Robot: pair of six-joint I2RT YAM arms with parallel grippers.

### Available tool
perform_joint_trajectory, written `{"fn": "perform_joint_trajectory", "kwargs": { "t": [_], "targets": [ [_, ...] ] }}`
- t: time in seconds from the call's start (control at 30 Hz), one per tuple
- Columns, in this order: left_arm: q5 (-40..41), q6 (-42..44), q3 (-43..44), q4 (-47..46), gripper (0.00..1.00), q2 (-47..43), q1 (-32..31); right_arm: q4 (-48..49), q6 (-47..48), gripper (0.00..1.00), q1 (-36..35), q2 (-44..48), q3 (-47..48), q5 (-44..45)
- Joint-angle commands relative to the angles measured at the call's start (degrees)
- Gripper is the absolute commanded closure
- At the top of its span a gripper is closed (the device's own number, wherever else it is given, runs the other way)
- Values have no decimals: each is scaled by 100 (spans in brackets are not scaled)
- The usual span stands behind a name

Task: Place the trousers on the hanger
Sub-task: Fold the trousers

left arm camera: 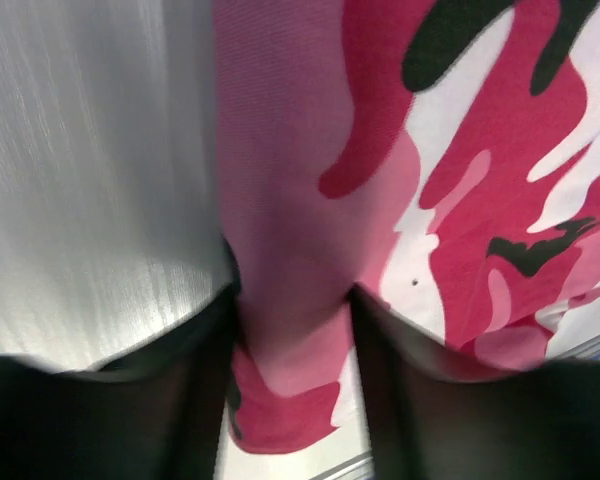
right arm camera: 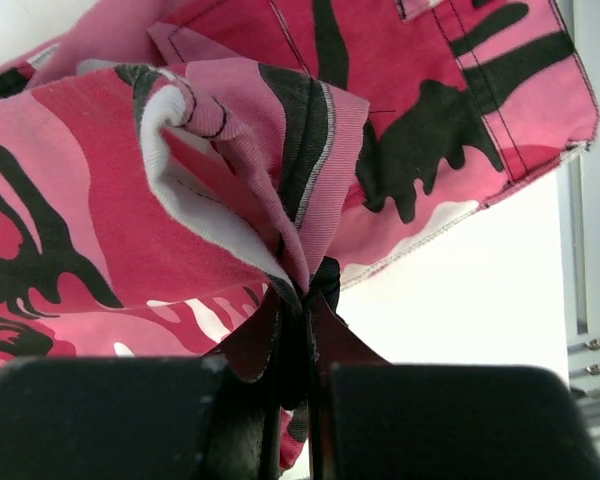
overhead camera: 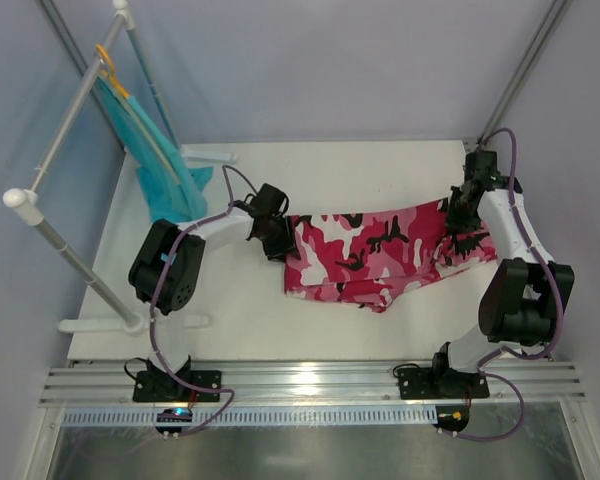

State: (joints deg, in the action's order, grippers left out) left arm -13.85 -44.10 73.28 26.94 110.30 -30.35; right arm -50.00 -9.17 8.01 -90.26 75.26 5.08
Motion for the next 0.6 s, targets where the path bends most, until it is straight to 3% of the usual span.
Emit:
{"fn": "perform_joint_trajectory", "kwargs": {
  "t": [0.0, 0.03, 0.13, 0.27, 0.4, 0.57],
  "targets": [
    [-75, -29, 230, -67, 63, 220, 20, 455, -85, 96, 25, 289, -168, -314],
    [13, 67, 353, 247, 79, 255, 38, 534, -120, 96, 16, 298, -266, -411],
    [390, 260, 433, 889, 99, 107, 265, 903, -260, 96, -36, 360, -766, -964],
    [1329, 655, 328, 1488, 99, -350, 810, 1596, -699, 96, -544, 491, -1434, -1352],
    [1753, 937, 301, 1867, 99, -676, 1346, 1922, -1121, 96, -1625, 352, -1480, -1246],
    [1886, 1052, 398, 2052, 73, -931, 1558, 1871, -1386, 96, -2295, 175, -1033, -1124]
  ]
}}
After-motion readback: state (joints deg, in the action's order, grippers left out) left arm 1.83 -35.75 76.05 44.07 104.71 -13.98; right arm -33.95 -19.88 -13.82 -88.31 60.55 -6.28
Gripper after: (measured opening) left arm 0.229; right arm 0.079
